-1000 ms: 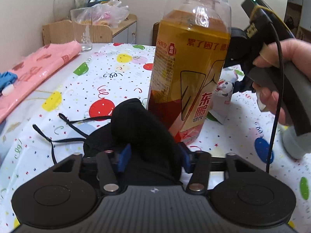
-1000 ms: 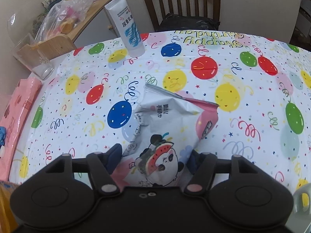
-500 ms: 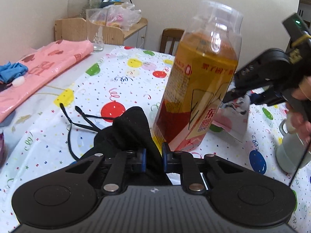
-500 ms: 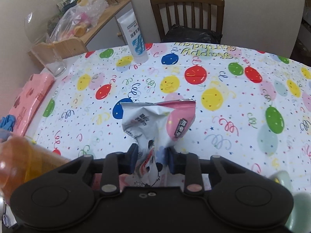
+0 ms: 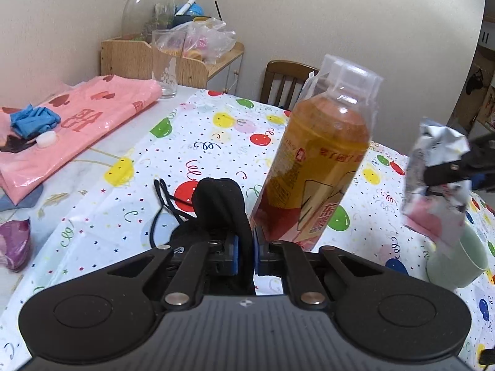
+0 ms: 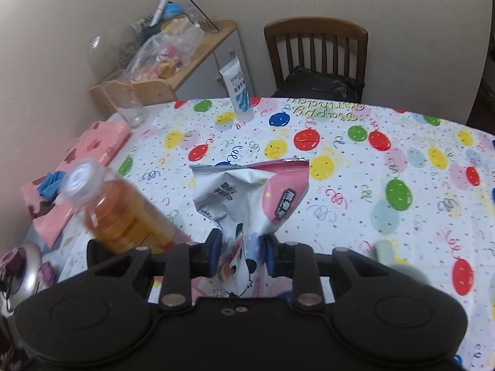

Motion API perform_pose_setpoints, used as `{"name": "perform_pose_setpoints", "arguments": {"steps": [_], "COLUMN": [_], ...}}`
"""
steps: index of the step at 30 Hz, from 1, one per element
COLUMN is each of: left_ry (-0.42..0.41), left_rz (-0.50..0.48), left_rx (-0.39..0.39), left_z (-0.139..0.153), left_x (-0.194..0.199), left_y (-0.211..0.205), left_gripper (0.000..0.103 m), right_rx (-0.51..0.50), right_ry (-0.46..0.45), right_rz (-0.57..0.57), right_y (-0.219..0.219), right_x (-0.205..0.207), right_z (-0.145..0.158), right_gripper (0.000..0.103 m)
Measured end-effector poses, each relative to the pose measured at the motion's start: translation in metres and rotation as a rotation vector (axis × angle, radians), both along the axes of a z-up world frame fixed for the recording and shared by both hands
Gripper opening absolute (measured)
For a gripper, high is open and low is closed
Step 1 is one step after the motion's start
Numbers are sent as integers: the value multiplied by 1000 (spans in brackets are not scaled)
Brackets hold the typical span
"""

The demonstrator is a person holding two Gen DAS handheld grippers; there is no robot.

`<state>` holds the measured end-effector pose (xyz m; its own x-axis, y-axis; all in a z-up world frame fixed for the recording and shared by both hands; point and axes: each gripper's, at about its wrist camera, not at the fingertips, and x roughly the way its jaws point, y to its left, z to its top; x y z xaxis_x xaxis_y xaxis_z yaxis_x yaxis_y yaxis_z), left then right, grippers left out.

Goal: Organize soft objects
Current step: 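Lift and carry the mask with left tool while right tool carries the packet to the box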

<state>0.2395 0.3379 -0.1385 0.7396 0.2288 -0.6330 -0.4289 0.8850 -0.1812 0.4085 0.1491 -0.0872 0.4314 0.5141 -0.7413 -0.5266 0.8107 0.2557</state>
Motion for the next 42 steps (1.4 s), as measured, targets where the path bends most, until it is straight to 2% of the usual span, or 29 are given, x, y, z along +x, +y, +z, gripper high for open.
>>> {"name": "perform_pose_setpoints", "arguments": {"steps": [10, 16, 23, 31, 42], "left_ry": [-27, -56, -102, -137, -181], "left_rz": [7, -27, -74, -226, -501], "left_rx": [-16, -10, -50, -36, -14], "left_z": [27, 52, 81, 112, 138], "left_x": [-30, -45, -53, -38, 13], "left_y": [-33, -69, -122, -210, -346], "left_gripper": [9, 9, 9, 9, 9], "right_rx": [41, 70, 89, 100, 112], "right_ry": [-43, -62, -70, -77, -82], "right_rz": [57, 89, 84, 26, -161], "right_y": [-64, -109, -172, -262, -401], "right_x": [-43, -62, -74, -77, -69], "right_z": [38, 54, 64, 70, 64], "right_gripper": [27, 27, 27, 27, 27]}}
